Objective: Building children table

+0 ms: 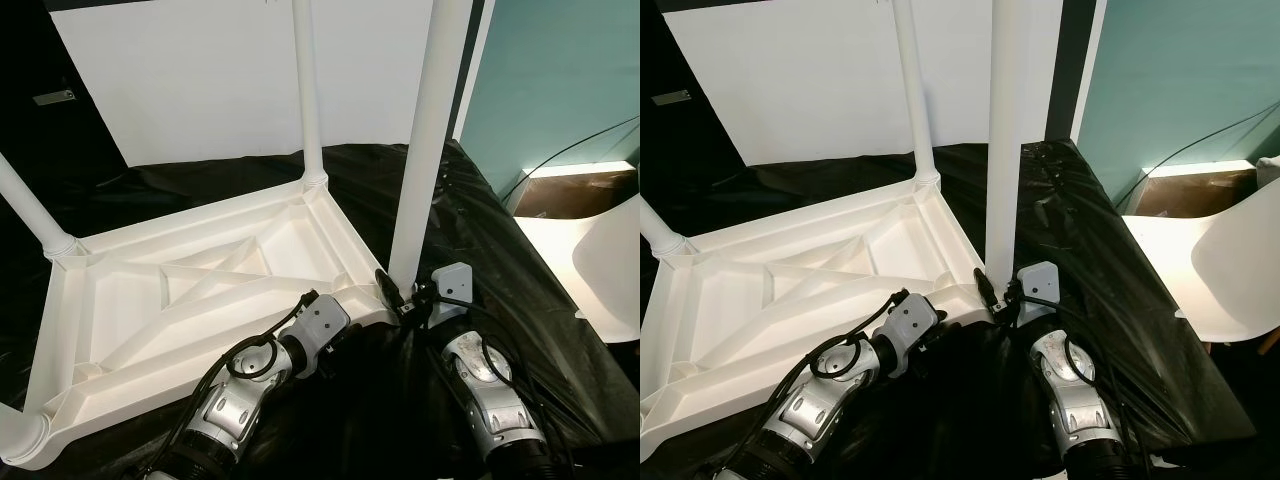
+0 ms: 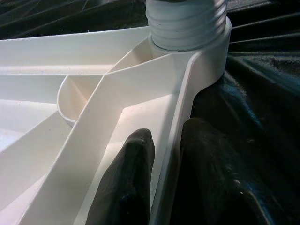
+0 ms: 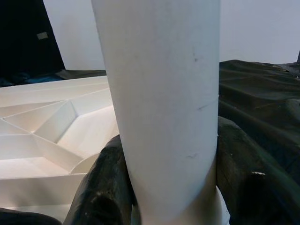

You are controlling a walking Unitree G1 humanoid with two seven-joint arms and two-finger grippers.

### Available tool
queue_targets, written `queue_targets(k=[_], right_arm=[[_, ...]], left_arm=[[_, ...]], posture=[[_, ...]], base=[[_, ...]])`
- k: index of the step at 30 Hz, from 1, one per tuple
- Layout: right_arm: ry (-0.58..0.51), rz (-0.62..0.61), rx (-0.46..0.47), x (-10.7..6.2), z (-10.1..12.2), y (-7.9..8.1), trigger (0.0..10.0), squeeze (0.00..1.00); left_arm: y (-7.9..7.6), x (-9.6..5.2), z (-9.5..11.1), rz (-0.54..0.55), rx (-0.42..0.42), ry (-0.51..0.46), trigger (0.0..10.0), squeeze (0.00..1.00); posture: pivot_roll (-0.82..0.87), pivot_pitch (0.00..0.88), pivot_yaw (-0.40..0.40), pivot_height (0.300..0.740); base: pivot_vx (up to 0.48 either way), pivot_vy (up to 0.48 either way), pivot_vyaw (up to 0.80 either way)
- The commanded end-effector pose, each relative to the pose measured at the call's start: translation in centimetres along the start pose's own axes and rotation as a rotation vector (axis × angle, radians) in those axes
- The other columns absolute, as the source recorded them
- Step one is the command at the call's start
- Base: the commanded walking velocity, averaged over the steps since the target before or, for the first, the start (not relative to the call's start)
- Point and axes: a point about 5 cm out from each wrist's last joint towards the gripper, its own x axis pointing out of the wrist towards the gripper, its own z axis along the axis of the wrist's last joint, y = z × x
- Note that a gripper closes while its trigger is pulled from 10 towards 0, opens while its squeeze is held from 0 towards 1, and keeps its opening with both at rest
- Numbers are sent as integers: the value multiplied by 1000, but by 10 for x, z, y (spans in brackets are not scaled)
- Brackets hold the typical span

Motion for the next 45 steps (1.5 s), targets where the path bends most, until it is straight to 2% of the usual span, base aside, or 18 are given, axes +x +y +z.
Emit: queue_targets(k=[1,11,12,14,15,45], right_arm=[[45,-81,-21,-7,-6,-13,10000,0],[78,-116,-66,-9,-10,-17,10000,0],[82,-118,-76,-9,-10,-17,10000,0],[79,-115,-71,-9,-10,-17,10000,0],[78,-111,-69,-9,-10,-17,10000,0],[75,-85,-74,-8,-8,-15,10000,0]], left_arm=[[-19,-8,-54,-79,-88,243,10000,0],[-19,-9,-53,-84,-92,239,10000,0],[-19,-8,-53,-83,-93,238,10000,0],[-18,-8,-53,-83,-93,237,10000,0],[-18,-8,-53,-82,-93,236,10000,0],[-18,-6,-52,-80,-97,231,10000,0]], posture=[[-21,0,26,740],[-23,0,32,740],[0,0,0,740],[0,0,0,740],[-23,0,29,740],[-29,0,26,740]], base=[[0,0,0],[0,0,0],[0,0,0],[0,0,0],[0,0,0],[0,0,0]])
